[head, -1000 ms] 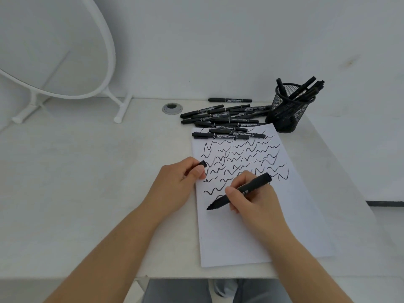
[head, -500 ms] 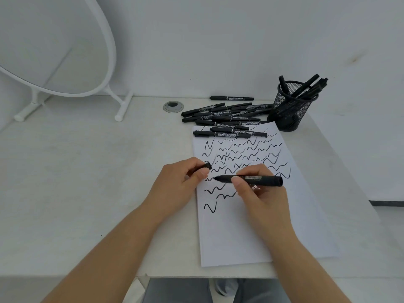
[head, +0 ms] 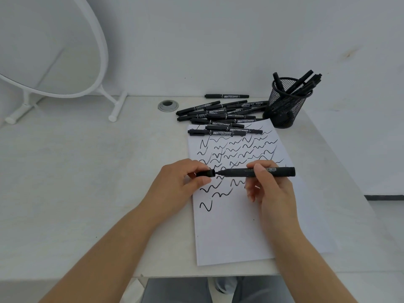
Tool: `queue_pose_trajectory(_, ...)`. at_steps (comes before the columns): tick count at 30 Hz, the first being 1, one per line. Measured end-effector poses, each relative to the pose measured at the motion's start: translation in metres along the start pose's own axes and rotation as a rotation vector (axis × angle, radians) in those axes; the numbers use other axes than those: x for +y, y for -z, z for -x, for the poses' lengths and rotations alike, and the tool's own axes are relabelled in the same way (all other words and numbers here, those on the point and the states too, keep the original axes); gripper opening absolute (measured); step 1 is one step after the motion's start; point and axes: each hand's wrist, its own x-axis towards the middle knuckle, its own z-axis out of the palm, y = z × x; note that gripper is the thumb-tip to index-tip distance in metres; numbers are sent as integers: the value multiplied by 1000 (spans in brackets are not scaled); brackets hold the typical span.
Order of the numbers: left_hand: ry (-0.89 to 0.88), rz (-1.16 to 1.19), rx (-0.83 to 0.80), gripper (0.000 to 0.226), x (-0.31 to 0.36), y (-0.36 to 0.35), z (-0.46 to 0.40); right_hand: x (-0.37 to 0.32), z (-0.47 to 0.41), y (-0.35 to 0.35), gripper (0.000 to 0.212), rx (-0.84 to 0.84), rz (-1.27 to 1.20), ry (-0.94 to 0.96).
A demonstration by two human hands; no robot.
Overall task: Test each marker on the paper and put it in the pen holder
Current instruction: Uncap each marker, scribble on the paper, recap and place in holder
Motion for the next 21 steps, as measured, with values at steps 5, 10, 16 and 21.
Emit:
queue_pose_trajectory(5,-36,1,-18,20,3,-2,1,0,0,-2,16,-62,64,18)
queue_pose_trajectory(10,-76,-8,-15,19,4,-3,2,1,1,-2,17,-104,43,16)
queue_pose_trajectory(16,-137,-66,13,10,7,-5,4,2,0,-2,20,-70,47,15)
queue_pose_trajectory(21,-191,-217,33,19,10,-5,5,7,0,-1,15,-98,4,29)
